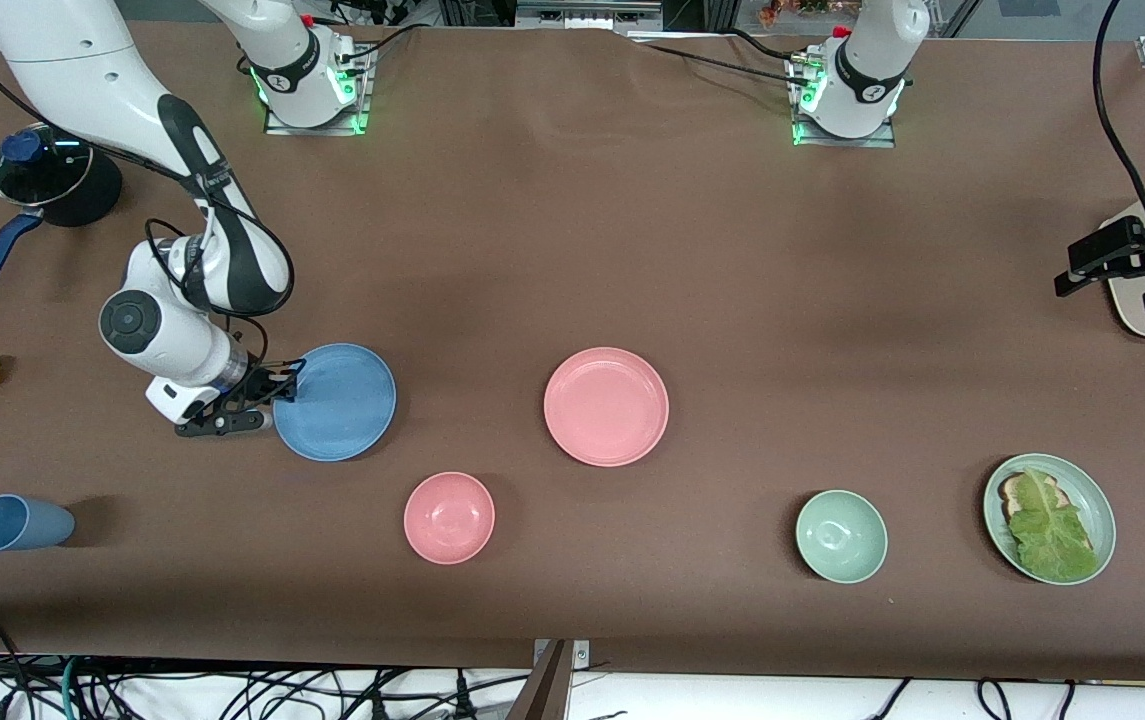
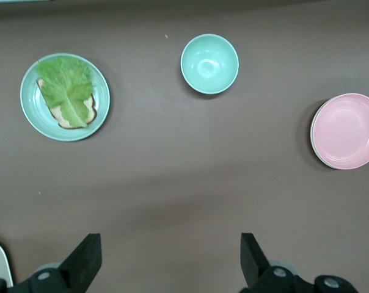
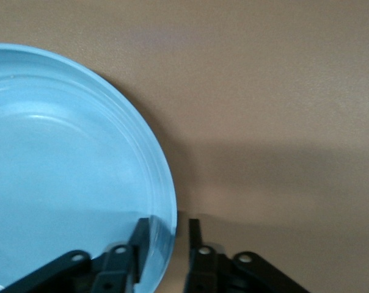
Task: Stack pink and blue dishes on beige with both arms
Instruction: 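Close the right gripper on the blue plate rim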
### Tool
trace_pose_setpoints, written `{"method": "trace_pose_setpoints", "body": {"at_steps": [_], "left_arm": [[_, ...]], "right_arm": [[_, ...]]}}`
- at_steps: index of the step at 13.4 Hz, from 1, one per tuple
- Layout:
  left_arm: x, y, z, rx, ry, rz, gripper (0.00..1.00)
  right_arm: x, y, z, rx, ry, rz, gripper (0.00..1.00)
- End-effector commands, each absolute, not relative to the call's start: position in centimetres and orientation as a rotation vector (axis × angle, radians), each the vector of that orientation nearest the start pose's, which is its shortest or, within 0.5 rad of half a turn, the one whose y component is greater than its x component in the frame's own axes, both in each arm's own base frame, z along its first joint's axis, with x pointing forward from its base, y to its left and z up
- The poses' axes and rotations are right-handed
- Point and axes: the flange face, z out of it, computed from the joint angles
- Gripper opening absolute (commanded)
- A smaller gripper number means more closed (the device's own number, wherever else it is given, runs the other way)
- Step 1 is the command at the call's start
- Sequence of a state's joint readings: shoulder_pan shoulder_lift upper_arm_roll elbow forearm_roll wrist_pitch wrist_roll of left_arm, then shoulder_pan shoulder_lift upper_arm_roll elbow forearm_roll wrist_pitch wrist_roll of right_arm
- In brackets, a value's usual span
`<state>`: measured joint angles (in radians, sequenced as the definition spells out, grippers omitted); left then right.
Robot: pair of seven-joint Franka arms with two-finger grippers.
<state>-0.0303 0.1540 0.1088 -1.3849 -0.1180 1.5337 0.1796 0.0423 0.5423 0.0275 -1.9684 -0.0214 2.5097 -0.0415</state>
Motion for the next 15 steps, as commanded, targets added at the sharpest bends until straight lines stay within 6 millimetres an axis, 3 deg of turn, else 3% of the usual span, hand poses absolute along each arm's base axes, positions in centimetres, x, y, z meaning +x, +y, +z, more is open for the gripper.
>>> {"method": "trace_pose_setpoints", "body": {"at_steps": [1,2,4,7,9,11,15], "left_arm": [[59.2,2.6,63.0,-3.236,0.141,0.015,1.0],[58.7,2.6,63.3,-3.24,0.132,0.045,1.0],[58.4,2.6,63.5,-3.244,0.093,0.055,1.0],[58.3,1.8,63.3,-3.245,0.065,0.08,1.0],[58.6,1.7,63.7,-3.242,0.071,0.069,1.0],[58.6,1.2,64.2,-3.241,0.087,0.049,1.0],[58.9,1.4,63.9,-3.244,0.092,0.05,1.0]], "right_arm": [[61.4,4.6,19.2,-3.122,-0.157,-0.019,0.0],[61.7,4.8,19.7,-3.122,-0.159,-0.026,0.0],[62.6,5.5,22.7,-3.122,-0.151,-0.021,0.0],[64.2,8.5,30.5,-3.119,-0.218,0.025,0.0],[63.7,13.9,34.6,-3.068,-0.234,0.026,0.0],[63.1,19.5,36.3,-3.052,-0.101,0.04,0.0],[60.1,33.0,33.3,-3.025,0.214,-0.011,0.0]]}}
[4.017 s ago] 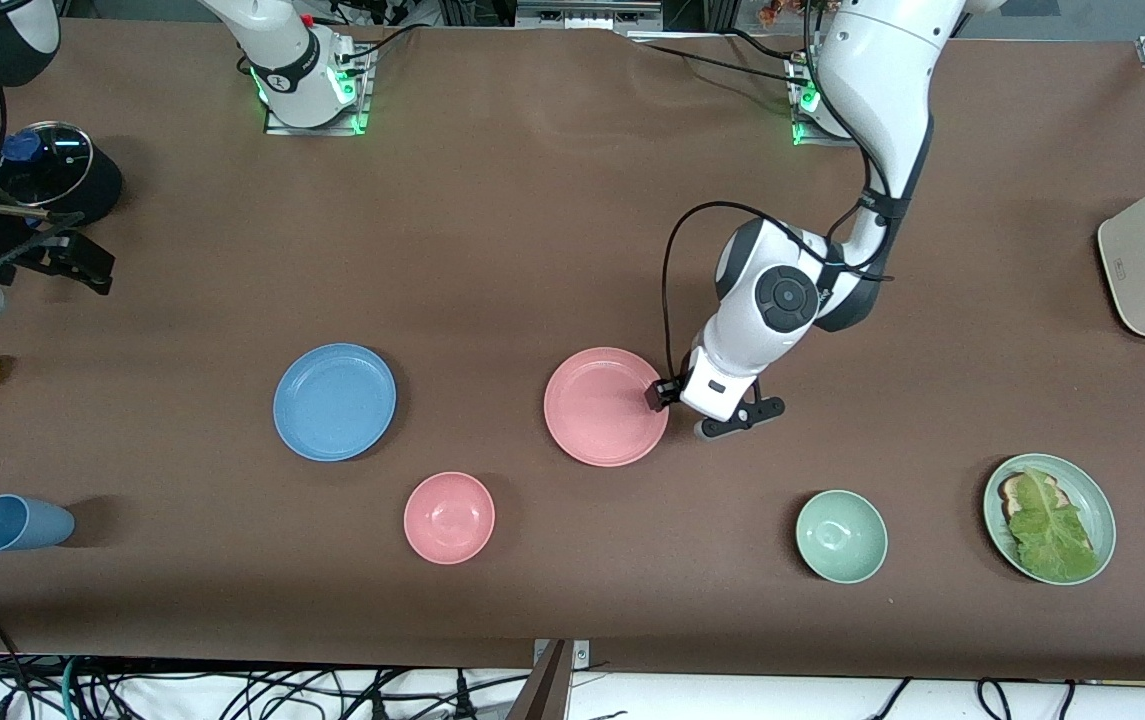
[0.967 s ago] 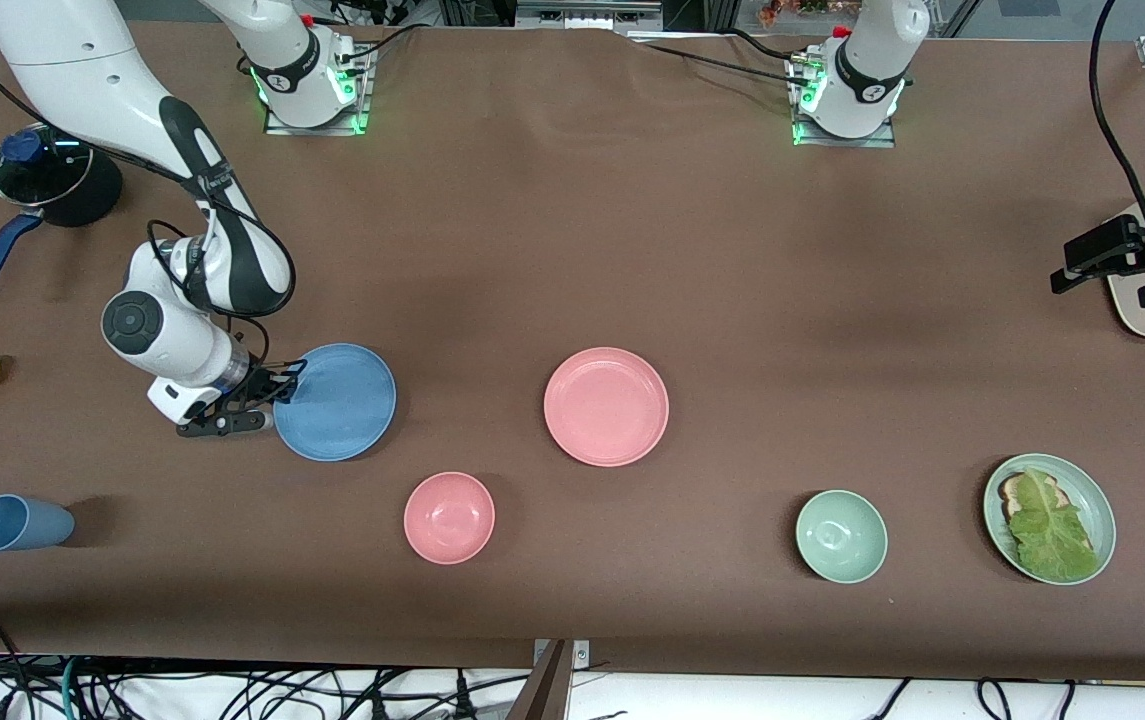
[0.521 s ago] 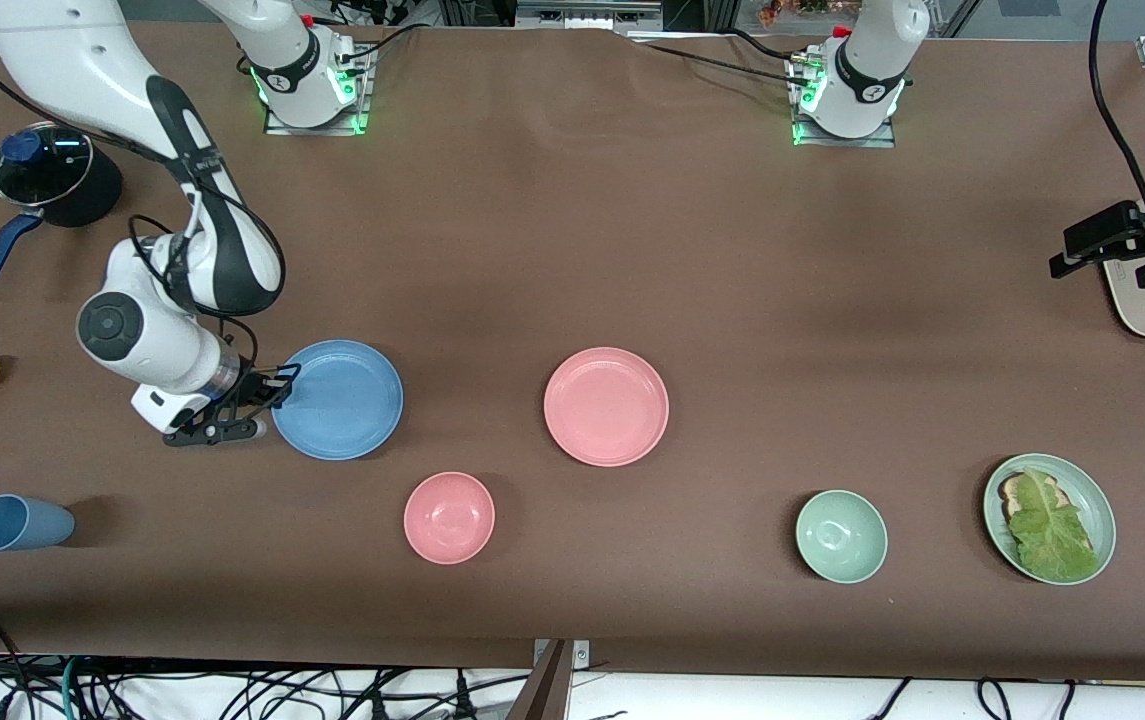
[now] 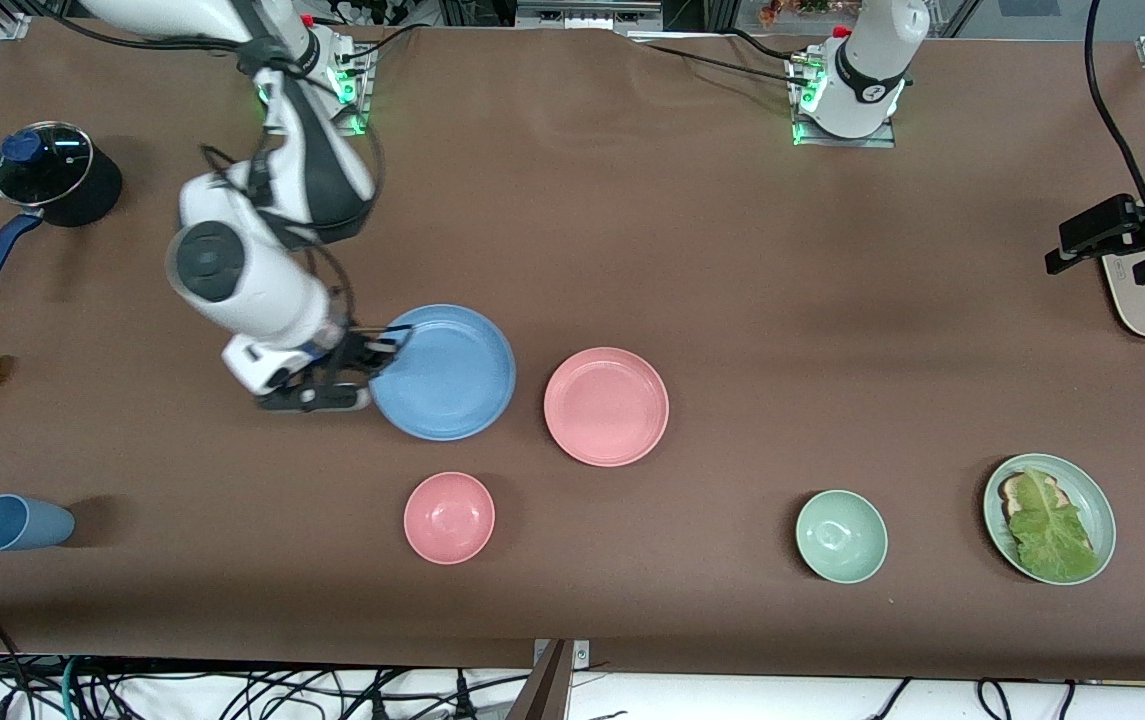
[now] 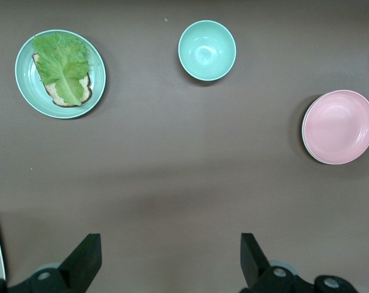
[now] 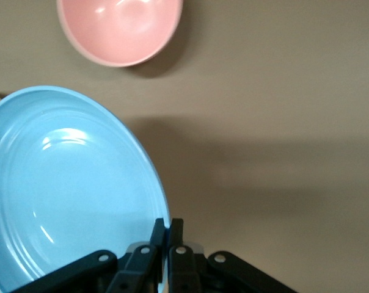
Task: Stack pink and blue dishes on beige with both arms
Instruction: 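Carry the blue plate with the right gripper onto the pink plate, then open the right gripper and draw it back from the stack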
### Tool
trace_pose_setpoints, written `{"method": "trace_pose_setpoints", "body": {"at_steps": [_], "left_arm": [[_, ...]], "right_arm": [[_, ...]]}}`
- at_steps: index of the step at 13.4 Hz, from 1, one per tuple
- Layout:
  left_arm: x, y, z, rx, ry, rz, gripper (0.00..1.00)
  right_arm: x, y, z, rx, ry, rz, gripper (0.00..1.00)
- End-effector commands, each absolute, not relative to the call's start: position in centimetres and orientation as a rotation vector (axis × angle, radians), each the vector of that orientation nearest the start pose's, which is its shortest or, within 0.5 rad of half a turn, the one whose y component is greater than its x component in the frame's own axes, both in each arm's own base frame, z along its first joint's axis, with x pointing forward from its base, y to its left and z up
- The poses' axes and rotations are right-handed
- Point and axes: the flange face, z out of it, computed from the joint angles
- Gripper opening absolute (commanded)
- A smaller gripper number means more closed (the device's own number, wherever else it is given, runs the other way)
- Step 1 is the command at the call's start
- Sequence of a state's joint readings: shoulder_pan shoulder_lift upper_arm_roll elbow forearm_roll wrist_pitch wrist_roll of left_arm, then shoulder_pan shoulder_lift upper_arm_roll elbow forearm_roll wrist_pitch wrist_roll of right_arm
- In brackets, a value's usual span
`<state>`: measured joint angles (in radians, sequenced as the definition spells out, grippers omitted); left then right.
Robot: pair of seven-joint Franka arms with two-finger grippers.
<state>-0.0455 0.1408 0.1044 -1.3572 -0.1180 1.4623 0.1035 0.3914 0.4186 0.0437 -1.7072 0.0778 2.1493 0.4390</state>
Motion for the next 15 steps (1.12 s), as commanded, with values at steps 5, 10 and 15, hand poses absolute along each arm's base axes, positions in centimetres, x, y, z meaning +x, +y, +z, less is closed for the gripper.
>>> {"method": "trace_pose_setpoints", "body": {"at_steps": [5,10,15], "left_arm": [[58.9,1.7,63.8,-3.244,0.085,0.052,1.0],[59.1,1.6,63.5,-3.245,0.087,0.059,1.0],[59.2,1.7,63.5,-3.245,0.085,0.059,1.0]], "right_arm": [[57.8,44.3,28.9,-2.913,0.477,-0.093,0.0],[56.4,47.0,25.1,-2.894,0.507,-0.113,0.0],[58.7,44.2,25.7,-2.91,0.502,-0.178,0.55]]}}
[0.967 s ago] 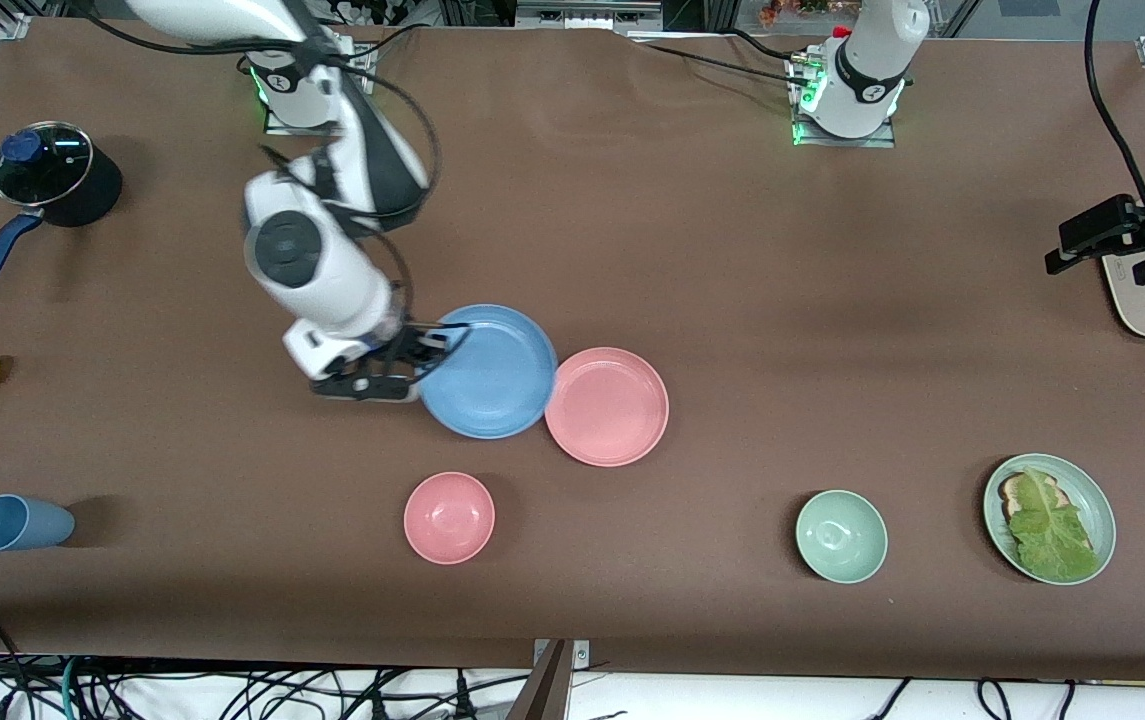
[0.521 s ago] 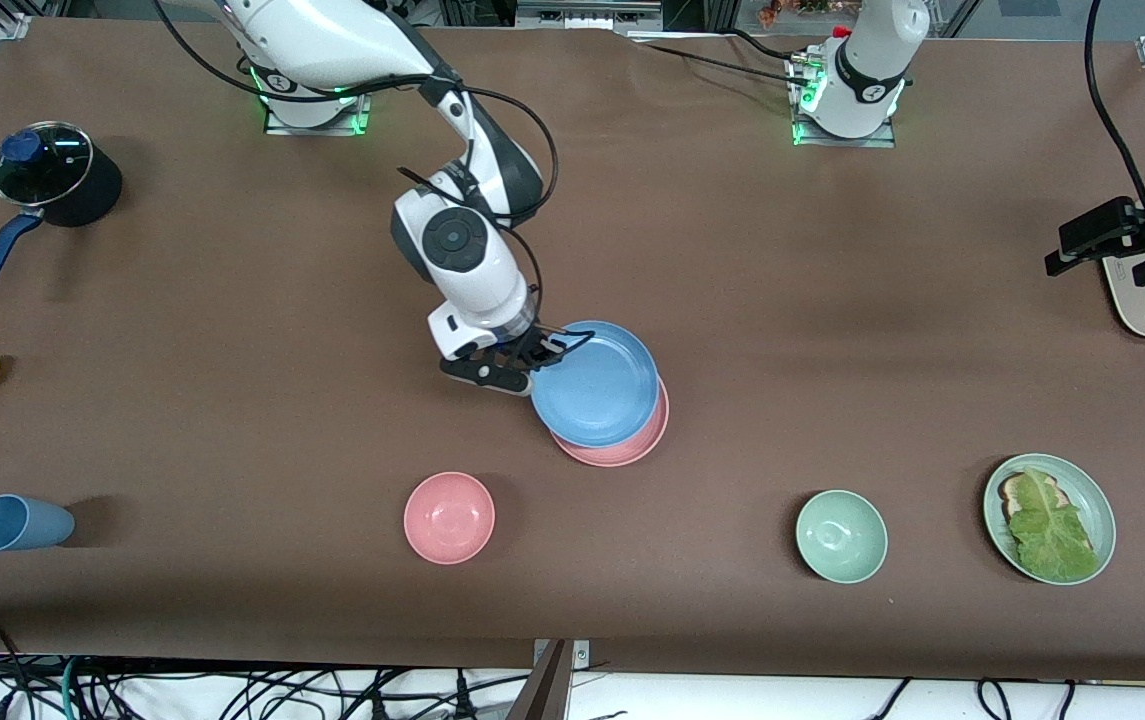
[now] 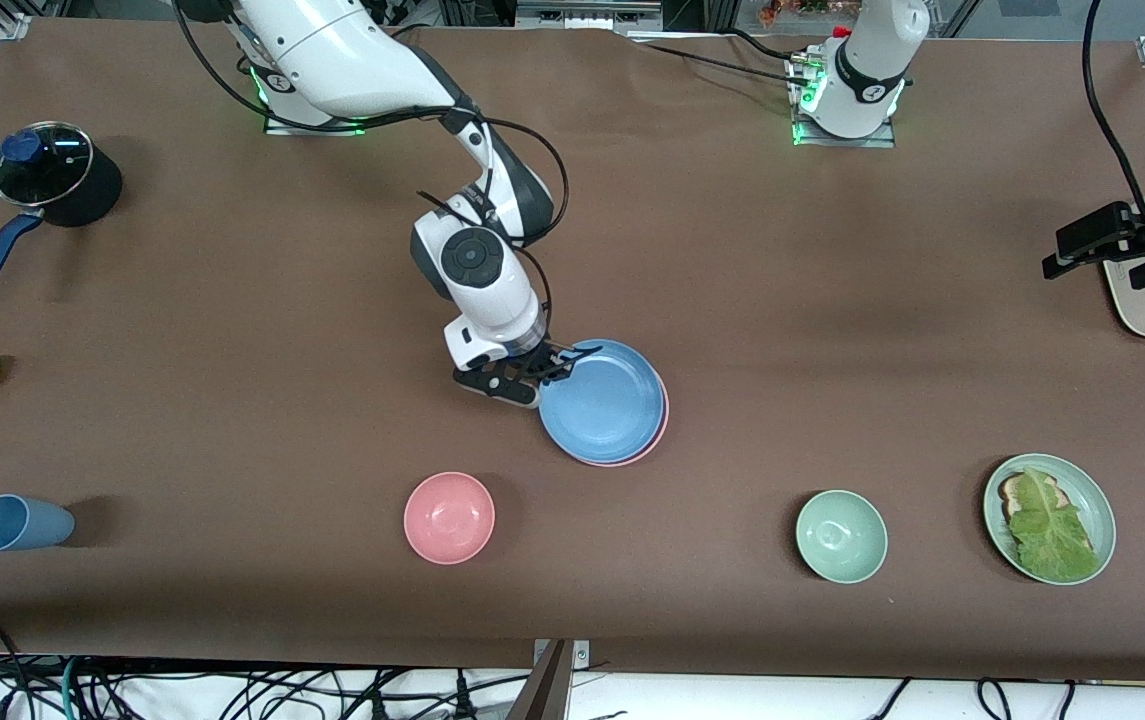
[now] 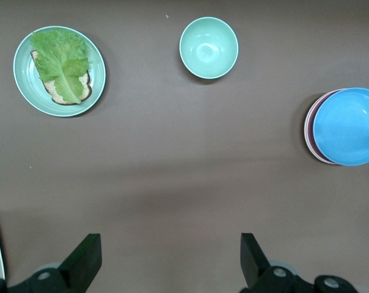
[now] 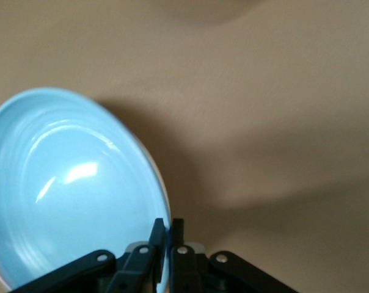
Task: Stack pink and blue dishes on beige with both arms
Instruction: 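Open the right gripper and draw it back from the stack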
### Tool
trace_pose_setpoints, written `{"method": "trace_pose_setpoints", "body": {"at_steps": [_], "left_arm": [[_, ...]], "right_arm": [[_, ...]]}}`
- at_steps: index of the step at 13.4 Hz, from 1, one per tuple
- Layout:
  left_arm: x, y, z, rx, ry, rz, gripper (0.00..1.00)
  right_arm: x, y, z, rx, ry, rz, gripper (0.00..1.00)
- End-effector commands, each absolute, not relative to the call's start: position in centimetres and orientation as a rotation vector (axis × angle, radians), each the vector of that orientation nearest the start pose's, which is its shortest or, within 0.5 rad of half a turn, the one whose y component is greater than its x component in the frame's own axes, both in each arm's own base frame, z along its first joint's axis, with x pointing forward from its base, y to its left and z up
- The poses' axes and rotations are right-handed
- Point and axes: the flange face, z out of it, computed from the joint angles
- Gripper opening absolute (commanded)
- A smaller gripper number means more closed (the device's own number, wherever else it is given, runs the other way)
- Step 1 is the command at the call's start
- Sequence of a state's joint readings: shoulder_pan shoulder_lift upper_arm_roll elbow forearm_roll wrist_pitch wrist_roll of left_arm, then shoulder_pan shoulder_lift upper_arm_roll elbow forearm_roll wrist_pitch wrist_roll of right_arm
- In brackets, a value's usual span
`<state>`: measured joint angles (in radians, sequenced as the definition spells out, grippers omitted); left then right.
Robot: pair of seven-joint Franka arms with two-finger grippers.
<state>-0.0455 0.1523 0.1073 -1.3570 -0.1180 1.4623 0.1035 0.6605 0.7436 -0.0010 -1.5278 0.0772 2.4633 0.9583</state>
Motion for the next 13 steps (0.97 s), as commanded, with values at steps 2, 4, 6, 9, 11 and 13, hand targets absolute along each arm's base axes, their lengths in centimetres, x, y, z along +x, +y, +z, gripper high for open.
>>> {"method": "trace_pose_setpoints", "body": {"at_steps": [2,4,6,9,11,13], "left_arm": [[59.2,1.6,63.5,-3.244,0.087,0.059,1.0],[59.2,1.7,63.4,-3.245,0.085,0.062,1.0],[59.2,1.8,63.4,-3.245,0.082,0.061,1.0],[59.2,1.8,63.5,-3.246,0.082,0.059,1.0],[59.2,1.8,63.4,-3.246,0.082,0.061,1.0],[59.2,1.8,63.3,-3.246,0.082,0.061,1.0]], "right_arm": [[60.0,42.0,29.2,-2.929,0.489,-0.183,1.0],[61.5,37.6,34.9,-2.971,0.418,-0.143,1.0],[61.4,35.2,38.3,-2.996,0.363,-0.106,1.0],[62.2,31.3,41.3,-2.991,0.433,-0.103,1.0],[62.1,26.6,43.4,-3.017,0.414,-0.08,1.0],[61.5,21.6,46.6,-3.049,0.26,-0.04,1.0]]}}
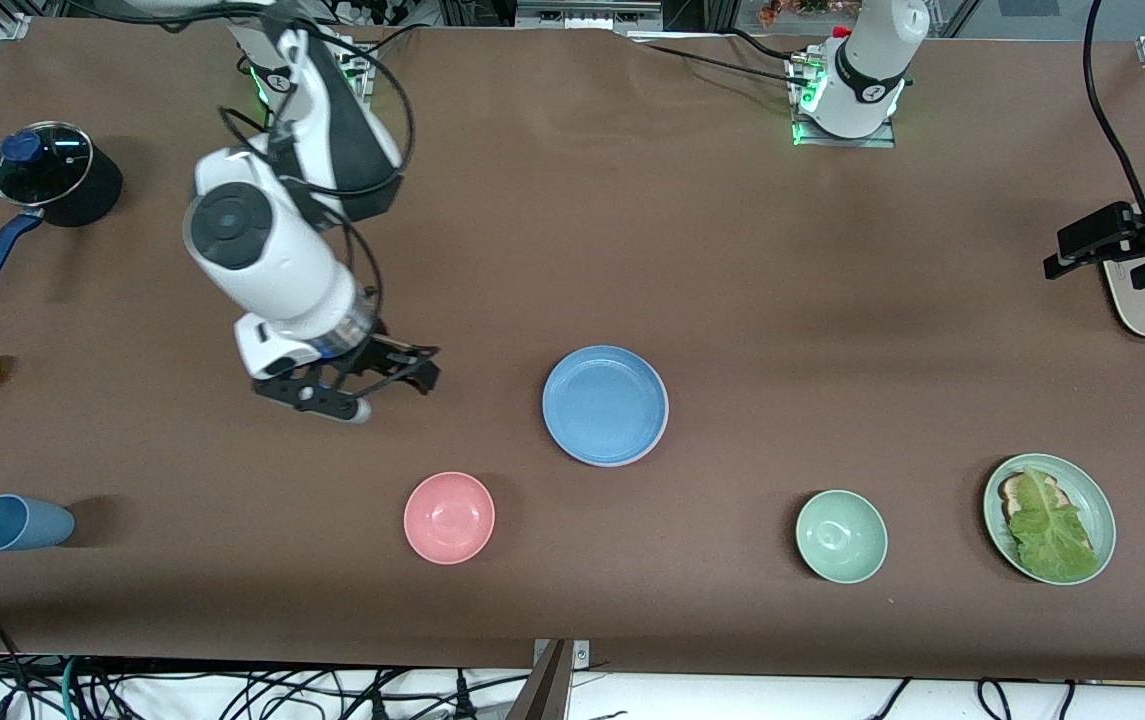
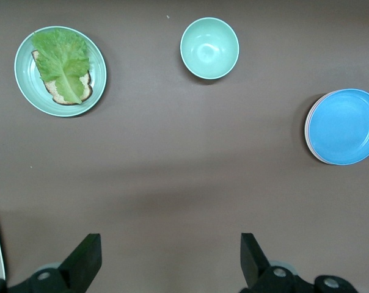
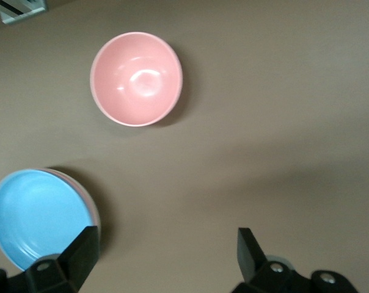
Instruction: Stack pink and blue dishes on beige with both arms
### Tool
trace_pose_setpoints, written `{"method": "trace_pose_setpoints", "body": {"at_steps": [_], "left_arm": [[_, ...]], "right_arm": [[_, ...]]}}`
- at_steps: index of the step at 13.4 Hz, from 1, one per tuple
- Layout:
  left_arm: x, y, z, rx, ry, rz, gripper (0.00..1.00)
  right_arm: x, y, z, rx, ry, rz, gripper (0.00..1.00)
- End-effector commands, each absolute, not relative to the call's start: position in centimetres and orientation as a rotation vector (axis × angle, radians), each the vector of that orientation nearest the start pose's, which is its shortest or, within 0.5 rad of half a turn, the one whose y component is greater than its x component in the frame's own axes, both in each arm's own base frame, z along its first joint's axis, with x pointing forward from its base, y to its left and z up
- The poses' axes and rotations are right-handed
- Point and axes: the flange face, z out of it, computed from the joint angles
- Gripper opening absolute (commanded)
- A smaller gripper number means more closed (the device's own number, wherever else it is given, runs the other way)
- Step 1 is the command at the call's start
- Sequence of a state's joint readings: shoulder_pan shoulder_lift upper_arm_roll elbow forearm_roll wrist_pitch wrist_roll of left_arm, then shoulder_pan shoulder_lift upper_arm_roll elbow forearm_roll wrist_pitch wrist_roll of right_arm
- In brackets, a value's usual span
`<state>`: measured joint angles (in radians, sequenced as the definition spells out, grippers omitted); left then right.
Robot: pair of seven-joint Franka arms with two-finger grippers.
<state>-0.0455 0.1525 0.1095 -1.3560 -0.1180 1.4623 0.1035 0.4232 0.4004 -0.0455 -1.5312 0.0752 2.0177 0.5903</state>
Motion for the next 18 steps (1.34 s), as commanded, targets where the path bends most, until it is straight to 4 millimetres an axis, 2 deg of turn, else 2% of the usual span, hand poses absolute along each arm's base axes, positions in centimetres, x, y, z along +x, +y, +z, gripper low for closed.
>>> {"method": "trace_pose_setpoints", "body": {"at_steps": [1,4,8,13,18], "left_arm": [[59.2,1.8,63.5,-3.246,0.082,0.056,1.0],[59.3,1.8,63.2,-3.246,0.082,0.064,1.0],[59.3,1.8,63.2,-3.246,0.082,0.061,1.0],[59.3,1.9,63.2,-3.246,0.079,0.061,1.0],[59.3,1.9,63.2,-3.246,0.079,0.061,1.0]], "right_arm": [[60.9,19.6,48.3,-3.06,0.221,-0.008,1.0],[59.1,13.6,52.8,-3.077,0.109,0.084,1.0],[56.9,9.6,56.2,-3.082,0.167,0.152,1.0],[56.1,8.3,57.8,-3.132,0.093,0.126,1.0],[56.1,8.2,57.8,-3.143,0.058,0.126,1.0]]}}
